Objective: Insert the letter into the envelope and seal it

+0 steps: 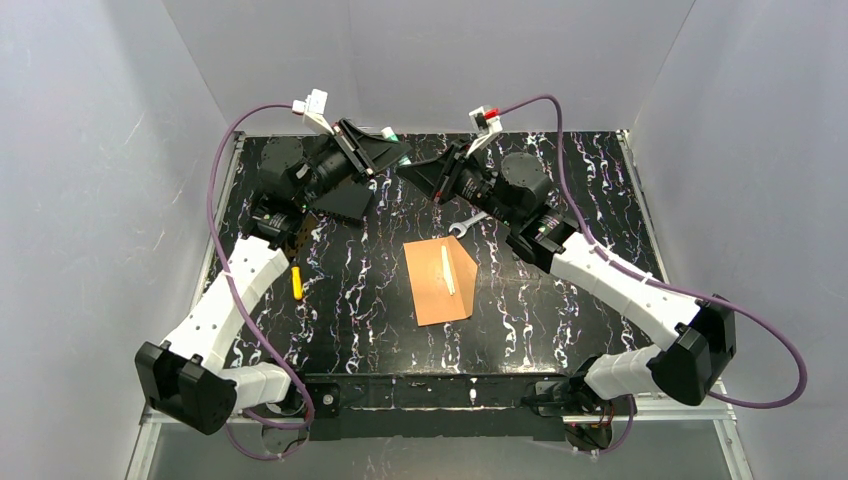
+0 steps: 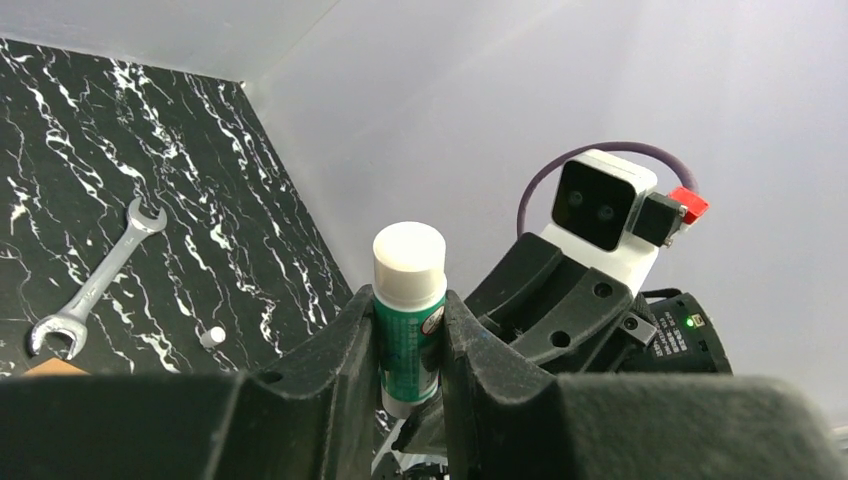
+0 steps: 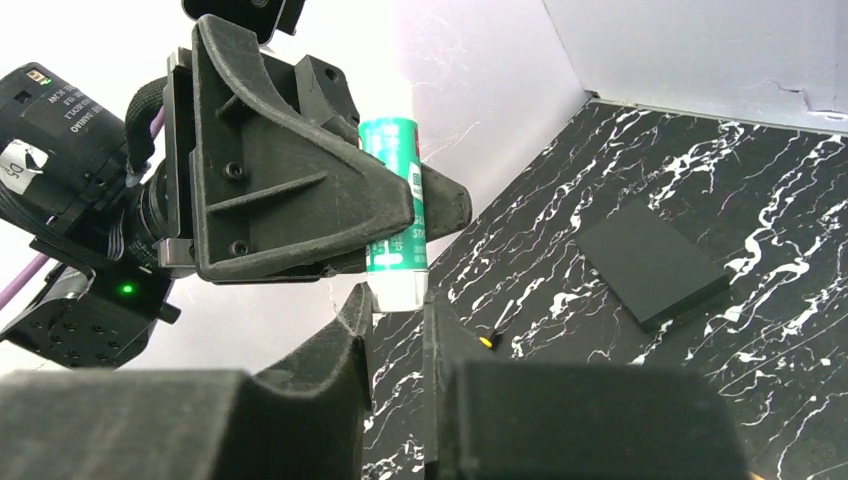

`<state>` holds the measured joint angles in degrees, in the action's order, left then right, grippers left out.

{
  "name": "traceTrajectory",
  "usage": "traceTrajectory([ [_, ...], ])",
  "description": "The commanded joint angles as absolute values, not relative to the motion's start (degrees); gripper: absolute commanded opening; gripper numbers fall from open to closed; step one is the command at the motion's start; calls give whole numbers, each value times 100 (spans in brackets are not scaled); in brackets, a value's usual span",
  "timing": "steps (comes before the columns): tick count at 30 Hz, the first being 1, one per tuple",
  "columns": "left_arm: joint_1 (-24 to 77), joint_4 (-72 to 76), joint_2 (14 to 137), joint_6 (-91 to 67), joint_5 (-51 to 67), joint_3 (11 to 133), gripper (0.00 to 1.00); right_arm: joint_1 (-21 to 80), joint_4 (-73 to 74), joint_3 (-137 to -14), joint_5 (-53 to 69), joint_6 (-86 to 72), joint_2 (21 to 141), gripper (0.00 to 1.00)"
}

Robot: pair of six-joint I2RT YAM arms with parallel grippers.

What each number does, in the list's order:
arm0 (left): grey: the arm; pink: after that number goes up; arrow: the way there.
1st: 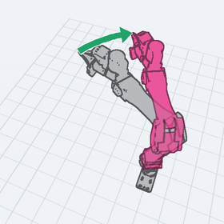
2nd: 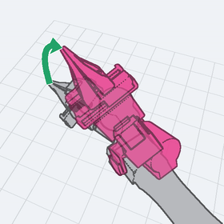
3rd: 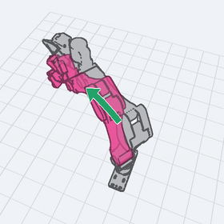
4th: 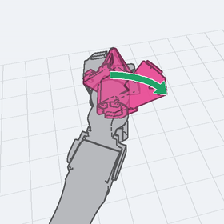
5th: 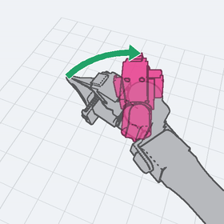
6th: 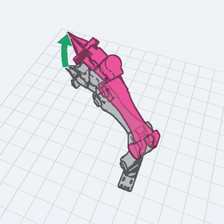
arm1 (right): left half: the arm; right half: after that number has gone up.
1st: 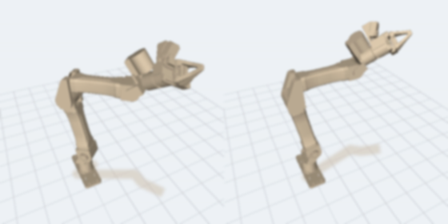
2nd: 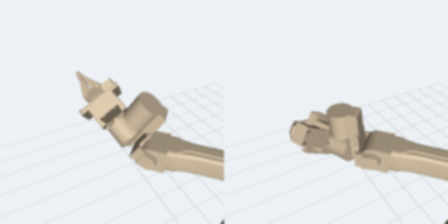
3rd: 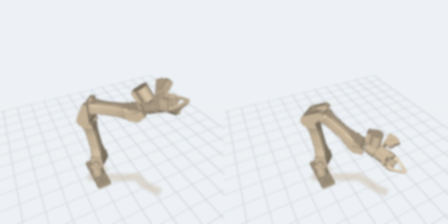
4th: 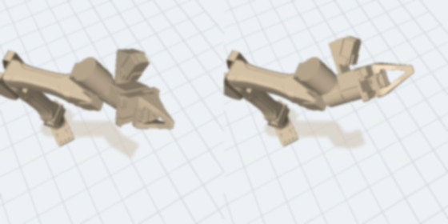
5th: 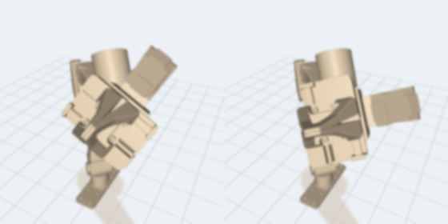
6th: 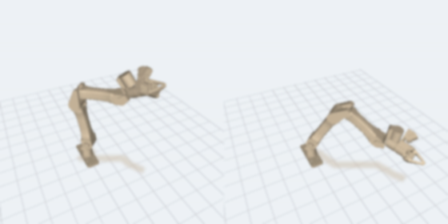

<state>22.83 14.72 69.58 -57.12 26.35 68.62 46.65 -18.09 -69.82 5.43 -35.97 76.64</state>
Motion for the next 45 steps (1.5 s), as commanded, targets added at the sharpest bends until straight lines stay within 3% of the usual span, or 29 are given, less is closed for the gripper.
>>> traceTrajectory([
  [1,2282,1530,6841,-5649,2867,6992,0,4661,-2001,-7322,699,-3672,7724,7],
  [2,2277,1529,6865,-5568,2975,7046,0,4659,-2026,-7296,730,-3672,7664,1],
  [10,2138,1578,7438,-4943,5358,7697,0,4421,-3278,-6685,2061,-3814,7044,1],
  [16,2137,2163,7439,-4830,6252,7809,0,4395,-4319,-6441,2891,-4464,7005,1],
  [24,2136,3375,7579,-5597,6499,7759,0,4395,-4817,-6443,3286,-4844,7251,1],
  [33,2144,7219,8378,-8457,6670,8125,0,4395,-6393,-6812,3962,-6206,7841,1],
  [37,2139,7188,8352,-8431,6510,8234,0,4395,-7094,-6917,4116,-6905,8103,1],
  [41,2145,6471,8125,-7799,6273,8135,0,4395,-6406,-6886,3901,-6550,8008,1],
  [42,2142,6143,8035,-7530,6177,8049,0,4395,-5884,-6882,3728,-6197,7906,8],
  [45,2136,4868,7653,-6339,5547,7684,0,4412,-4135,-6835,2987,-4765,7495,57],
])
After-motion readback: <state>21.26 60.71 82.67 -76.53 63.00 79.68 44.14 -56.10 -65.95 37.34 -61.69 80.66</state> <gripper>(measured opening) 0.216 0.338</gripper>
